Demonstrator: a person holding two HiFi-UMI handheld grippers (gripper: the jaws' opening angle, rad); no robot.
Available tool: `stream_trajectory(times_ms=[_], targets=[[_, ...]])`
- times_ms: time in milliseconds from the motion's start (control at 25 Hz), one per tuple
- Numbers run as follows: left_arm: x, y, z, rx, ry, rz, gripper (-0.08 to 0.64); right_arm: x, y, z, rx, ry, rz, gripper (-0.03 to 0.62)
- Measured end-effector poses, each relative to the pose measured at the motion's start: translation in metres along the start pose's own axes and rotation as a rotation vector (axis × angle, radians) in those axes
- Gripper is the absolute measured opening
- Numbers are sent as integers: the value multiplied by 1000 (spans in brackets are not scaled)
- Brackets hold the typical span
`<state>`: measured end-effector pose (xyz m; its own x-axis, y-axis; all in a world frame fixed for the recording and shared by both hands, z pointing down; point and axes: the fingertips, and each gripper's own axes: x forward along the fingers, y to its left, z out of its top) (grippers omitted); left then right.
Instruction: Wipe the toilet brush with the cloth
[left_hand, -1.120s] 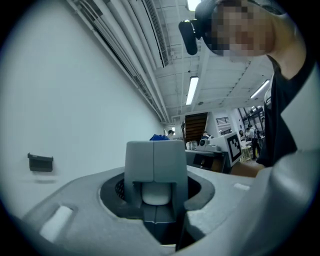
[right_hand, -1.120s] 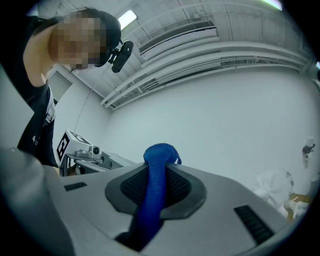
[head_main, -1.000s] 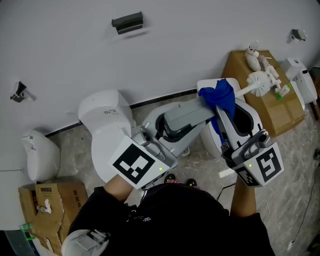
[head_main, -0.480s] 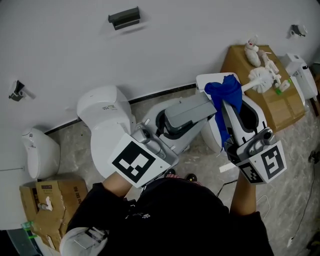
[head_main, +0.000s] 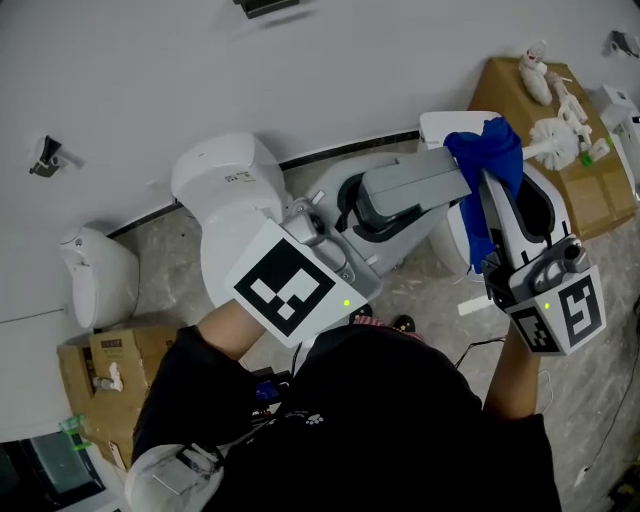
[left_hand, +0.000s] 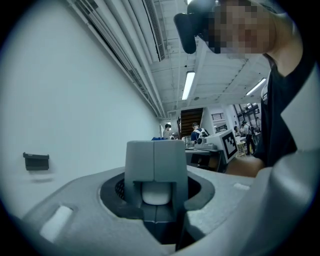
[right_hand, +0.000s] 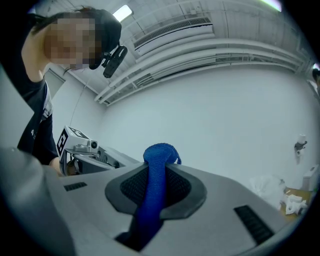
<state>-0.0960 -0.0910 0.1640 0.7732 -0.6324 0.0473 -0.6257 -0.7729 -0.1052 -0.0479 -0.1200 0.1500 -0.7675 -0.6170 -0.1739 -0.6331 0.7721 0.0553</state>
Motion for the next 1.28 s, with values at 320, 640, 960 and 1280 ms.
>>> stream_trajectory(times_ms=[320, 640, 960, 1280], targets=[[2, 2, -8, 18, 28, -6, 163, 0, -4, -12, 2, 8, 1, 66], [2, 3, -8, 13, 32, 6, 163, 0, -11, -17, 8, 0, -24, 66], [-12, 4, -7, 36, 20, 2, 163, 1, -11, -19, 0, 6, -54, 66], [-22, 1, -12, 26, 8, 5, 163, -2, -13, -26, -7, 29, -89, 66]])
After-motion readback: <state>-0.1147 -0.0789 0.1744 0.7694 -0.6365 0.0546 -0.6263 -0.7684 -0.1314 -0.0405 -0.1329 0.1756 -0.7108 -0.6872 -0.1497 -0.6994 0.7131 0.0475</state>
